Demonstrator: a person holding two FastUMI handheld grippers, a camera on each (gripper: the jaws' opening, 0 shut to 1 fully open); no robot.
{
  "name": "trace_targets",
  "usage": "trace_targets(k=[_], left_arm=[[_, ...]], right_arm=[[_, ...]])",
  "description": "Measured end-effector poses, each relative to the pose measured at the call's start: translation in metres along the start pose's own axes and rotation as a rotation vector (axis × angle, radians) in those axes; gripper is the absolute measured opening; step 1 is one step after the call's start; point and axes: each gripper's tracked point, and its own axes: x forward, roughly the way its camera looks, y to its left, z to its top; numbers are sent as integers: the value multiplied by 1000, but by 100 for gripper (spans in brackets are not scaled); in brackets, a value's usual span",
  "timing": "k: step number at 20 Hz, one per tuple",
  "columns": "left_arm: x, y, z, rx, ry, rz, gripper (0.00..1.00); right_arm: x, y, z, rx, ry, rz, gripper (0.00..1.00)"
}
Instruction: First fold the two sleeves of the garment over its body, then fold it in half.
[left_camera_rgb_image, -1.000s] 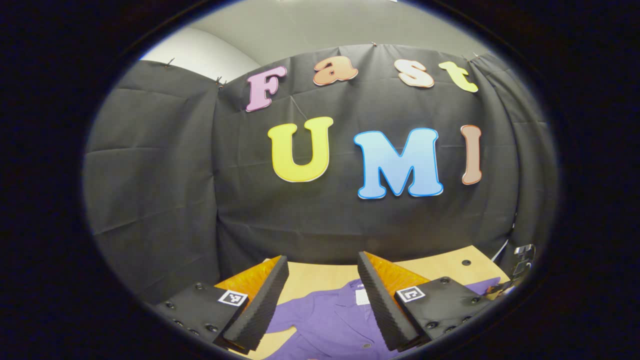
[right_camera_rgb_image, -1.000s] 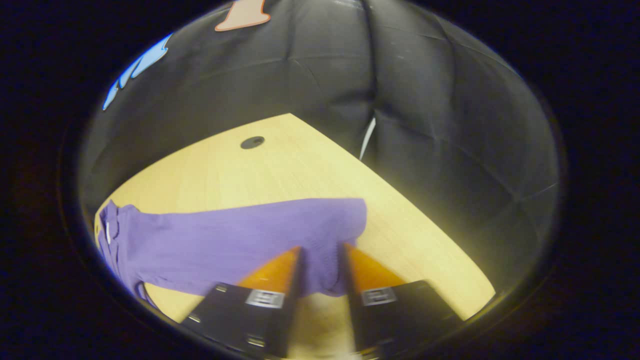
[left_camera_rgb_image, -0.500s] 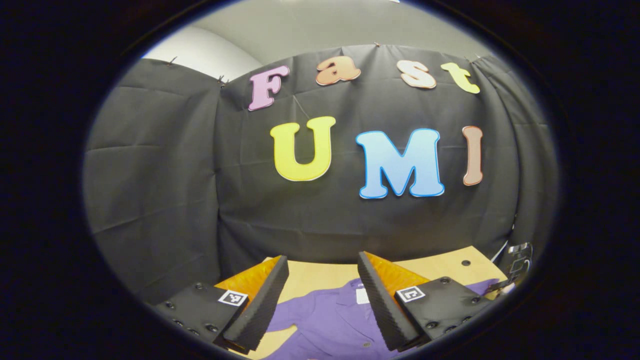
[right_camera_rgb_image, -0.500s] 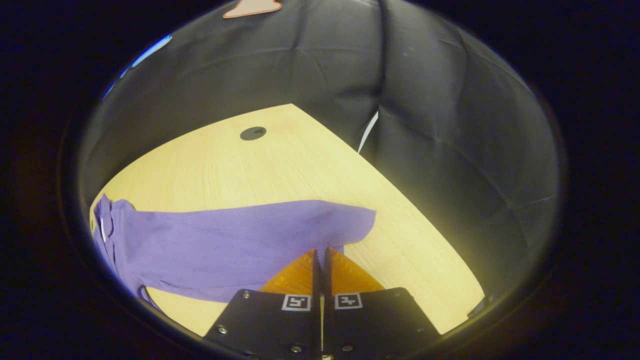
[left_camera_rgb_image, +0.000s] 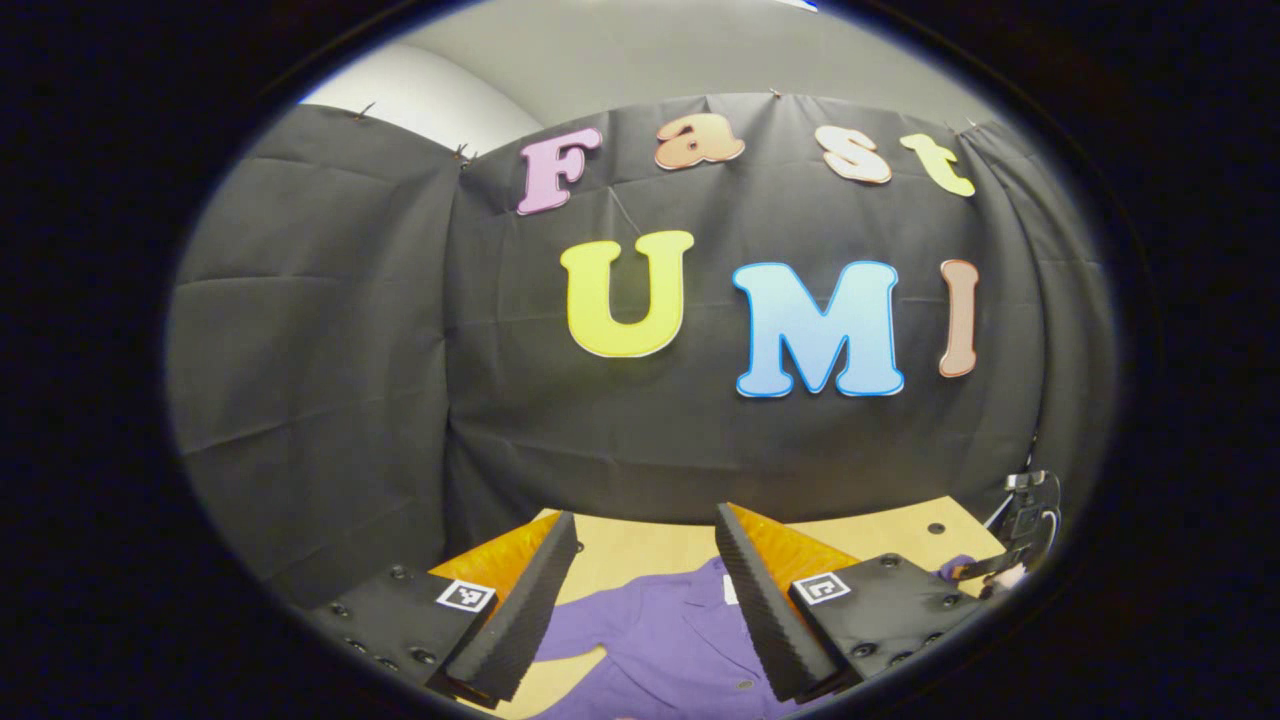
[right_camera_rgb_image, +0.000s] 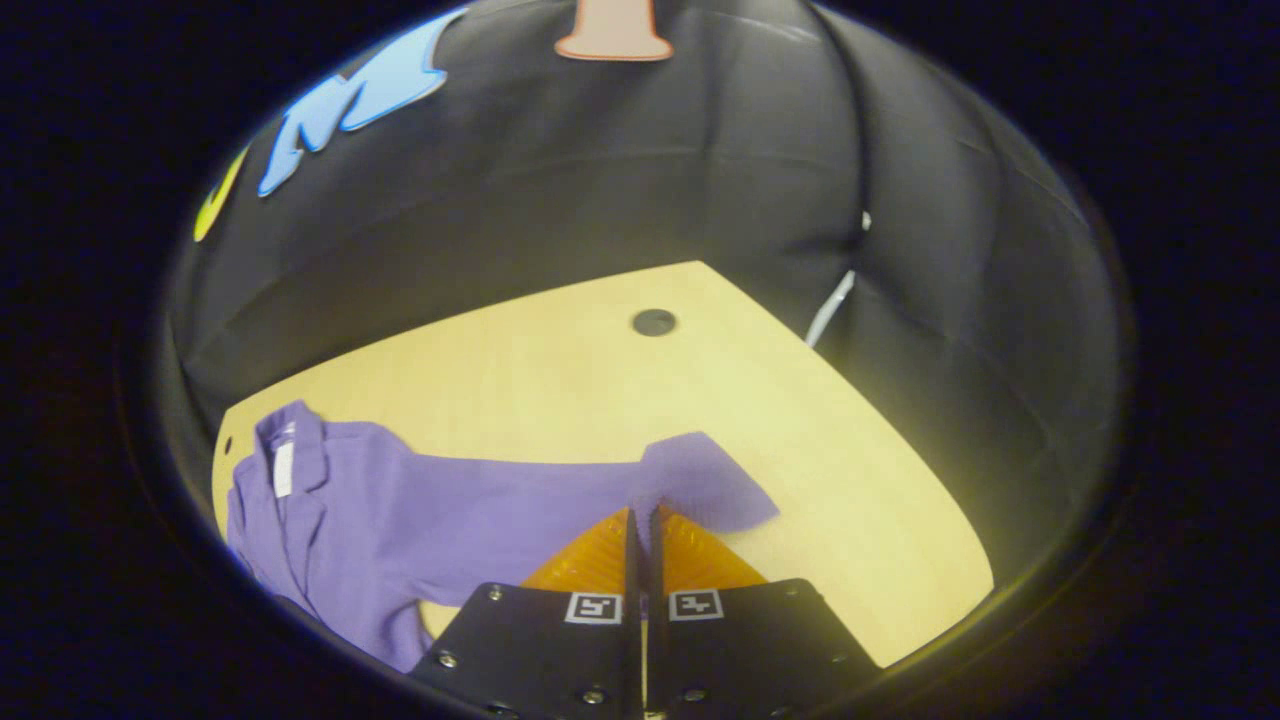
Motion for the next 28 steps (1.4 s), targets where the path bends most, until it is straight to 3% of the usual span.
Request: trace_targets(k=[9,16,20,23,28], left_arm=[[-20,93,-9,-2,0,138,95],[-58,200,-23,1,20,323,95],[-77,256,-36,6,45,411,95],[-85,290,-42,1,57,452,95],[-86,319,-63,-29,87,450,96]], right_arm=[[-45,238,3,-145,-31,336,2],[-67,393,-39,-258,8,499,2],[-79,467,-73,-341,38,577,2],[-79,506,-103,-419,53,587,2],[-81,523,-145,-454,180,584,10]])
